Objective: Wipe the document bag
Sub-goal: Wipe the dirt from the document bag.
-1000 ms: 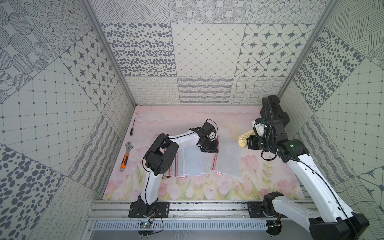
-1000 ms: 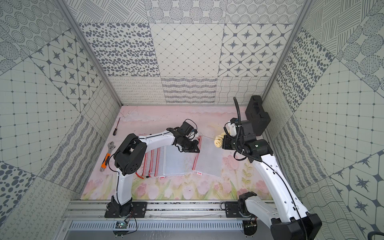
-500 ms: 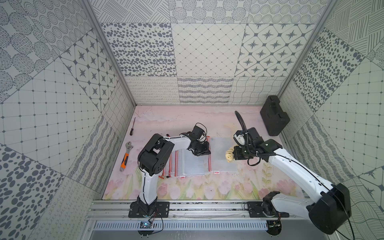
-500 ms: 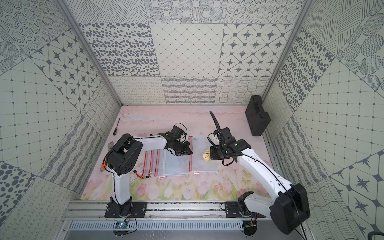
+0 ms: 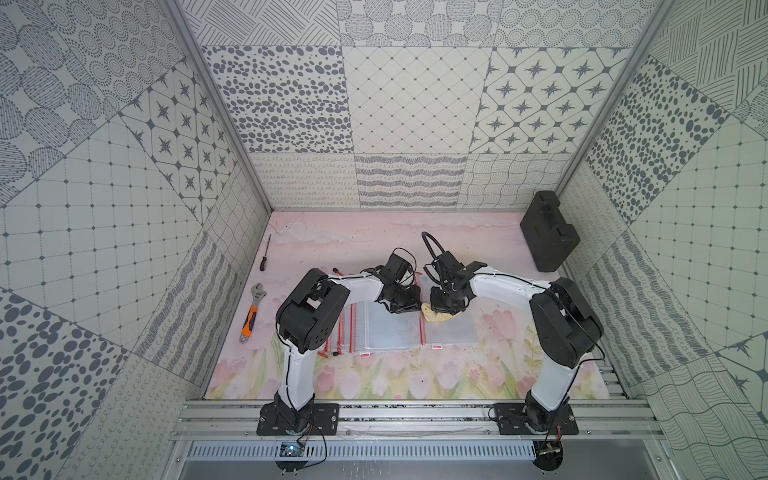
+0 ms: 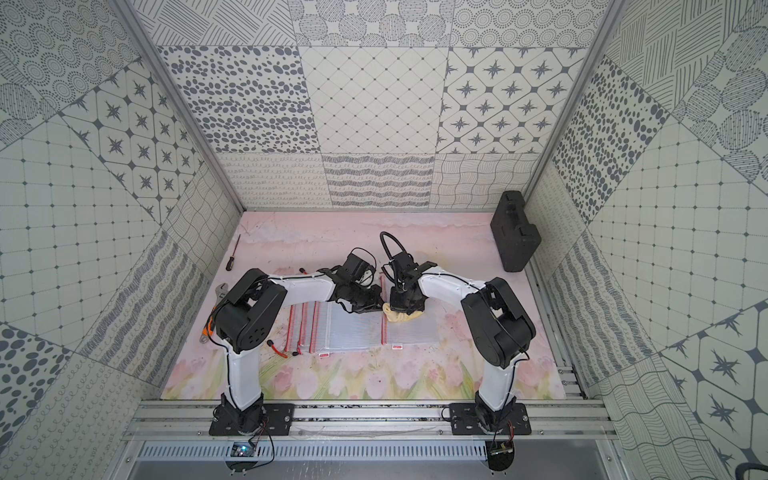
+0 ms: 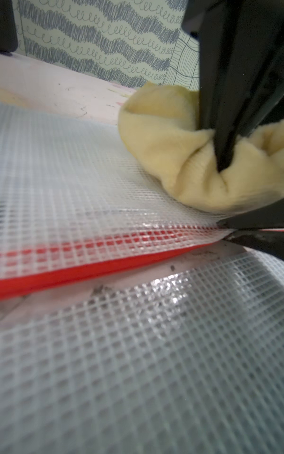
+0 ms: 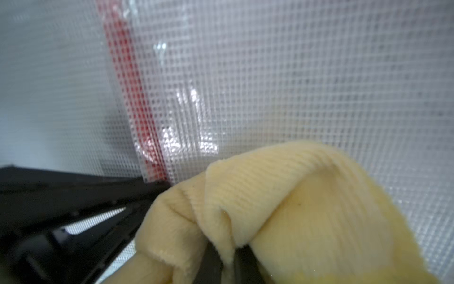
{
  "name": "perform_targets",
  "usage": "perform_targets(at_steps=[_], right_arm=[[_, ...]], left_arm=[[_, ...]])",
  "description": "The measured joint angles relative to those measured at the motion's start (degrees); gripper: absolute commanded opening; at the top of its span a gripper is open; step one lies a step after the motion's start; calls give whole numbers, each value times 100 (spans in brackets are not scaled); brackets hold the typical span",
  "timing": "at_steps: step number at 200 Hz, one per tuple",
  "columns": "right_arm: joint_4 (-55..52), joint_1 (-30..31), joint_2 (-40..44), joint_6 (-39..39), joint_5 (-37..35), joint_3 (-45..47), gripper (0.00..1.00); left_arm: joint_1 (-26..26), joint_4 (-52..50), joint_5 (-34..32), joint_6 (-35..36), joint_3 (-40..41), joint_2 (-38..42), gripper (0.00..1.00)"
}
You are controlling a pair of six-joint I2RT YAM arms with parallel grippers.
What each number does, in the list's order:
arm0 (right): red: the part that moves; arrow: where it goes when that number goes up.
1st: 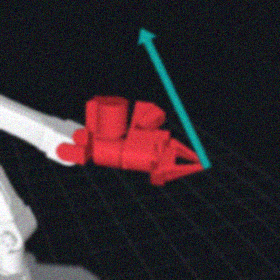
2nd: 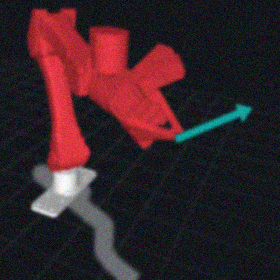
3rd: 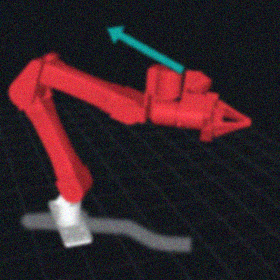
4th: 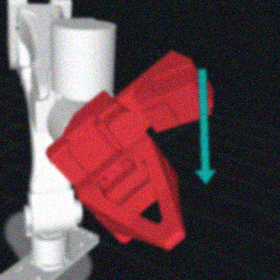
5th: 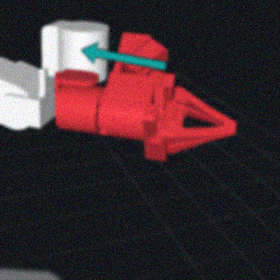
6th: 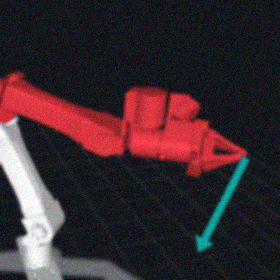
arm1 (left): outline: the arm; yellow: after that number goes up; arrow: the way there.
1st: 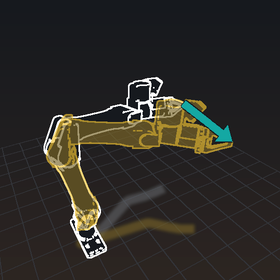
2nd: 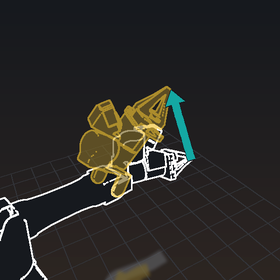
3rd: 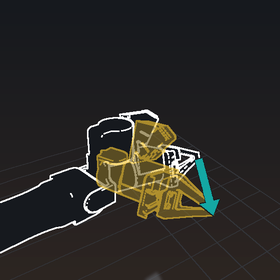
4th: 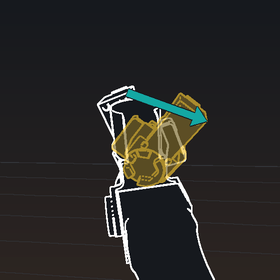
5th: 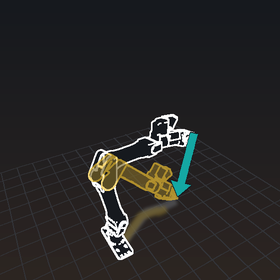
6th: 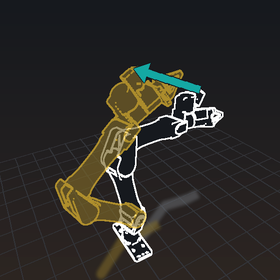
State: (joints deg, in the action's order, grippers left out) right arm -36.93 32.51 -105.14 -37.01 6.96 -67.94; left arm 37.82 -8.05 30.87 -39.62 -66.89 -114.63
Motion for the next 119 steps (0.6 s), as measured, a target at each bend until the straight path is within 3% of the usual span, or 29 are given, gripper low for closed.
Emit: perform_targets(at_steps=[26, 80, 119], right_arm=[[42, -354, -389, -214, -4, -509, 0], [-317, -551, -1746, -175, -341, -2614, 0], [-186, -380, -1840, -227, -227, -2680, 0]], left_arm=[[17, 79, 28, 33, 4, -26, 0], [31, 210, 190, 120, -61, -138, 0], [33, 236, 295, 129, -140, -232, 0]])
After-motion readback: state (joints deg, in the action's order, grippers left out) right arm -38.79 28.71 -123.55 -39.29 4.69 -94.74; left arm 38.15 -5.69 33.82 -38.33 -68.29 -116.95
